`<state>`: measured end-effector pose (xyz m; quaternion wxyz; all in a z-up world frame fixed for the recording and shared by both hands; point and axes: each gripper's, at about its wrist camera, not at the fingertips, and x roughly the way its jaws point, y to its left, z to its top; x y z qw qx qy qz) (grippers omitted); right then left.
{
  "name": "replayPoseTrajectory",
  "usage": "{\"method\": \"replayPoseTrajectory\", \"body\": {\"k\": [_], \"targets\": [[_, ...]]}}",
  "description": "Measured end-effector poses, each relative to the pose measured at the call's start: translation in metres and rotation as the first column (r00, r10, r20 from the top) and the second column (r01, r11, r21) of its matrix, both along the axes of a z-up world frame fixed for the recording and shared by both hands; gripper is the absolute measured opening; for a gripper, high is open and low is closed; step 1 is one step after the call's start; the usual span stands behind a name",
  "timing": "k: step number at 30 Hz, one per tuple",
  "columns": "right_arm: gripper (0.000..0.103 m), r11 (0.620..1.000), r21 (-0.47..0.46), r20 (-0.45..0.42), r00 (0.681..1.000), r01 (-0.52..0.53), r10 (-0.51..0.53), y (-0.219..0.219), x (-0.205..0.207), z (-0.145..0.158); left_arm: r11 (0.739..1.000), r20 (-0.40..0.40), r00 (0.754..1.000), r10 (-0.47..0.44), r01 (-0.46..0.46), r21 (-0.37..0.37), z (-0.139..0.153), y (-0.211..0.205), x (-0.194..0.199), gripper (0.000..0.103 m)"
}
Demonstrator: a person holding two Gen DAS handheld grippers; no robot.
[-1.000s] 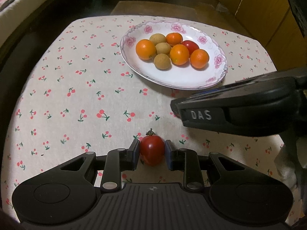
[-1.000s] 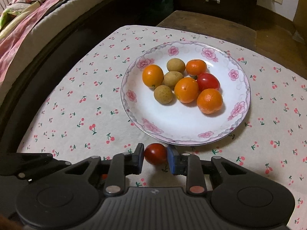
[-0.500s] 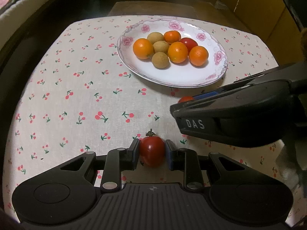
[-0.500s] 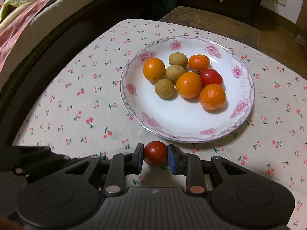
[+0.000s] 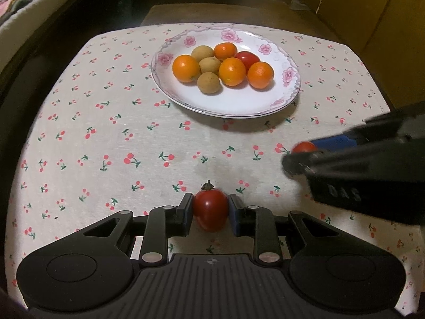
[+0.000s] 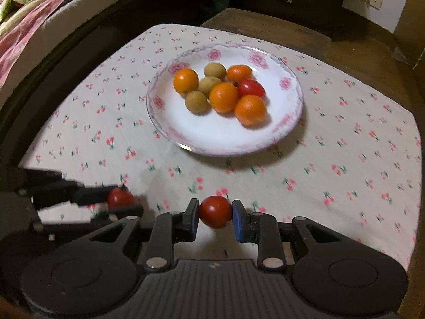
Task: Organize fruits
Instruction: 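Carry both red tomatoes in the two tools toward the white bowl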
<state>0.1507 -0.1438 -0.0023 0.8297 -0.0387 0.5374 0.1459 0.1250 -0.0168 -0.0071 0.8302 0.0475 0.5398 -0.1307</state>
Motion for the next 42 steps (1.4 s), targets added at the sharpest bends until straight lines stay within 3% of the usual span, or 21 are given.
{"method": "replayPoseTrajectory", "body": {"k": [9,42], "targets": [[0.028,1.0,-0.011,-0.013,1.0,-0.003,0.003,-0.007,-0.02,-0.002,1.0,-0.006,1.0,-0.019,0.019,0.005,-0.004,-0.008,-0.002,0.035],[0.028,1.0,0.006,0.017,1.0,-0.001,0.001,-0.012,-0.021,0.007,0.999,0.041,0.999,-0.027,0.027,0.019,0.004,-0.014,-0.001,0.035]]}}
